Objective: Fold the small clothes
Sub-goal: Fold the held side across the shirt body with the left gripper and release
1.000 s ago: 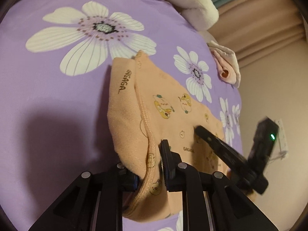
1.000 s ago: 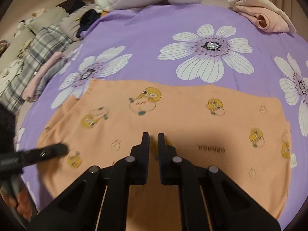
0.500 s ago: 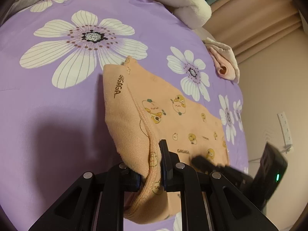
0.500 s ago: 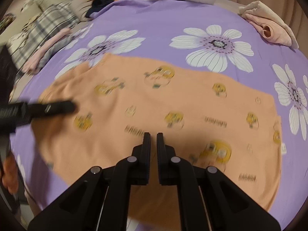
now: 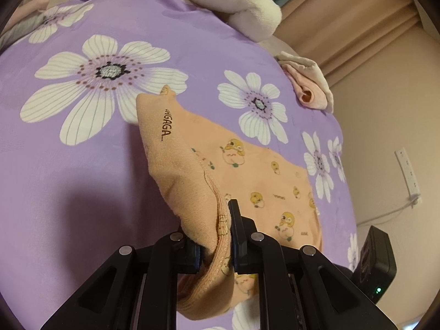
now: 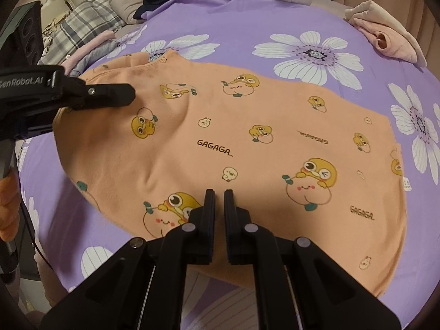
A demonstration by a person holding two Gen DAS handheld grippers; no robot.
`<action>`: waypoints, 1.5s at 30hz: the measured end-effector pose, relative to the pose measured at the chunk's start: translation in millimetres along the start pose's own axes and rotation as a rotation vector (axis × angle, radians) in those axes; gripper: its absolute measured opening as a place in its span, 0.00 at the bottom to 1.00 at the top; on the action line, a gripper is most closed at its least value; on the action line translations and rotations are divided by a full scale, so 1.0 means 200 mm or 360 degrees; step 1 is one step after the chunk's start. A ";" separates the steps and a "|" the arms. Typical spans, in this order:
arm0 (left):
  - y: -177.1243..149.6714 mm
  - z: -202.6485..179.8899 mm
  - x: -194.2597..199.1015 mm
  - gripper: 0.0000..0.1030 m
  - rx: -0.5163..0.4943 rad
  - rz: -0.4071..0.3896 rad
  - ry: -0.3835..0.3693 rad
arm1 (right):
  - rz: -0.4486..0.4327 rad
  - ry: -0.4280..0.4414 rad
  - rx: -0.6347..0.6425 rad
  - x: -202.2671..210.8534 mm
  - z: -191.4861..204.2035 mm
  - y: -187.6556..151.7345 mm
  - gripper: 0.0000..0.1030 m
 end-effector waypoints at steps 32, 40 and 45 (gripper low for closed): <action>0.08 -0.59 -0.14 0.13 -0.0488 0.0048 -0.0015 | -0.0075 0.0168 -0.0639 0.18 -0.48 0.05 0.37; 0.02 -0.71 -0.21 0.13 -0.0651 0.0134 -0.0015 | -0.0053 0.0392 -0.0918 0.19 -0.58 0.05 0.42; -0.05 -0.79 -0.28 0.13 -0.0761 0.0217 -0.0014 | -0.0021 0.0567 -0.1144 0.20 -0.66 0.04 0.44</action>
Point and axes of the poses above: each gripper's, at about its wrist camera, not at the fingertips, and x roughly against the way its jaws point, z to its left, y to its top, the point moved 10 cm from there along -x, roughly the way its jaws point, and after that the axes turned 15 degrees about -x, right-handed, at the moved point
